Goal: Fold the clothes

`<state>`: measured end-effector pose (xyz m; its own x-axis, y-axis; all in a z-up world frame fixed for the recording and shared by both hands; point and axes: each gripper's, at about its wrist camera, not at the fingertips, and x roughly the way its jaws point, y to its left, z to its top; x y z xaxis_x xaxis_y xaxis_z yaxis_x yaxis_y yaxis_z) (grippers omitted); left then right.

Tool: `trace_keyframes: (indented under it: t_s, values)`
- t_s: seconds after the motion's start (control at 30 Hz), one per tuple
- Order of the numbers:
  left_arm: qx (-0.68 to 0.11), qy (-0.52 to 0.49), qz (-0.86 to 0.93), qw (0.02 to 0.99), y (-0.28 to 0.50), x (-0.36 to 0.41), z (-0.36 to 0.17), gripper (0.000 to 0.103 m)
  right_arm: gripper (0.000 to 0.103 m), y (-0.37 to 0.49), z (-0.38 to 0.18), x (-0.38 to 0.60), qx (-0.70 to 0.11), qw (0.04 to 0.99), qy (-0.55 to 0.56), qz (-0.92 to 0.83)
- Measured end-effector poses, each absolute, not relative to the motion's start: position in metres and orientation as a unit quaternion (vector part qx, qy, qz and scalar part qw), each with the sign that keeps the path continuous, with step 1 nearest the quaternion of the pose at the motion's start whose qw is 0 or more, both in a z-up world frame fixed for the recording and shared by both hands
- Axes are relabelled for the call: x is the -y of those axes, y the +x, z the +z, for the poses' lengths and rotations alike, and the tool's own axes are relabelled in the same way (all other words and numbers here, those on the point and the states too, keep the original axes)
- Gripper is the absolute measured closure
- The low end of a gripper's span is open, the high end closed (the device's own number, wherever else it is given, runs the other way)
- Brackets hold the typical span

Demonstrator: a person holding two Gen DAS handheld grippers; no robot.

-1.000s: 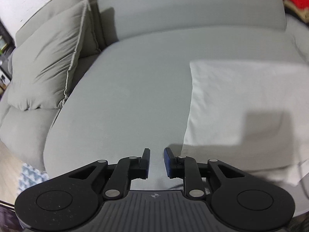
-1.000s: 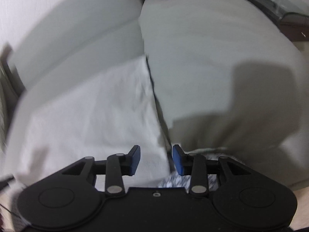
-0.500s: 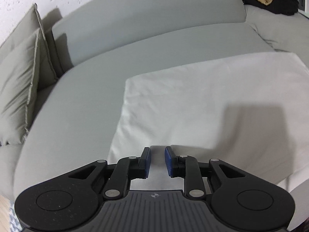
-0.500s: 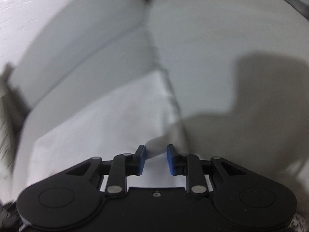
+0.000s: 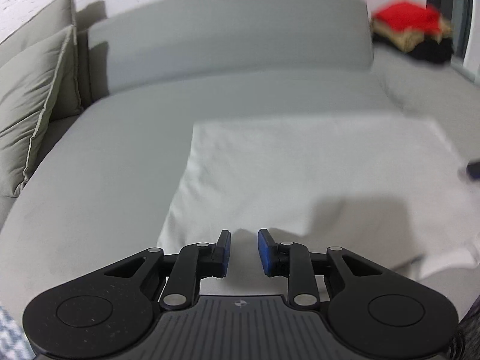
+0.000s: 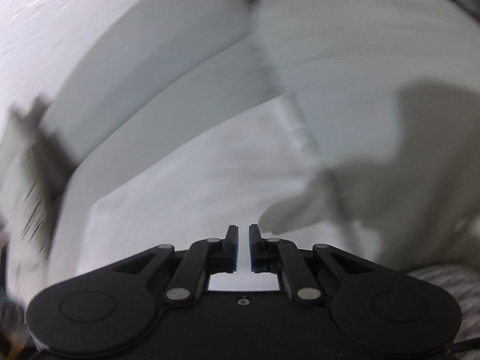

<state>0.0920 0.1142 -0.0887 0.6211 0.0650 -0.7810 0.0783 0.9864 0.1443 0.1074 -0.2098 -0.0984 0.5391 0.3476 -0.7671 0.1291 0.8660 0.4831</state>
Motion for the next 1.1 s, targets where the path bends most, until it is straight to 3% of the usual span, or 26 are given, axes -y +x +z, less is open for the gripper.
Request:
trace_keyframes:
  t_s: [0.07,0.13,0.3,0.43,0.5,0.57,0.73,0.87,0.97,1.1]
  values:
    - [-0.440,0.073,-0.004,0.895,0.090,-0.117,-0.088,0.075,0.091,0.103,-0.105,0.198,-0.496,0.837,0.217,0.075]
    - [-0.444,0.062,-0.003,0.894,0.086,-0.121,-0.087,0.075,0.097,0.095,-0.110,0.192,-0.509,0.835,0.196,0.079]
    - [-0.437,0.047,0.000,0.898,0.057,-0.129,-0.078,0.075,0.095,0.059,-0.097,0.215,-0.533,0.816,0.216,0.060]
    - [-0.416,0.018,0.000,0.909,0.046,-0.125,-0.061,0.075,0.069,0.045,-0.081,0.233,-0.503,0.818,0.272,0.064]
    - [-0.401,0.002,-0.006,0.916,0.045,-0.119,-0.050,0.074,0.044,0.039,-0.074,0.243,-0.481,0.810,0.328,0.070]
    - [-0.389,-0.003,-0.021,0.921,0.044,-0.108,-0.041,0.073,0.040,0.043,-0.076,0.243,-0.471,0.791,0.383,0.078]
    - [-0.378,0.024,-0.042,0.925,0.038,-0.083,-0.038,0.070,0.043,0.043,-0.101,0.231,-0.486,0.736,0.464,0.082]
    - [-0.389,0.025,-0.044,0.920,0.034,-0.078,-0.045,0.070,0.057,0.040,-0.127,0.222,-0.491,0.722,0.486,0.029]
    - [-0.399,0.015,-0.038,0.916,0.034,-0.081,-0.050,0.070,0.077,0.038,-0.144,0.224,-0.471,0.719,0.511,-0.014]
    - [-0.413,0.000,-0.031,0.910,0.038,-0.085,-0.056,0.070,0.079,0.031,-0.153,0.224,-0.432,0.715,0.549,-0.039]
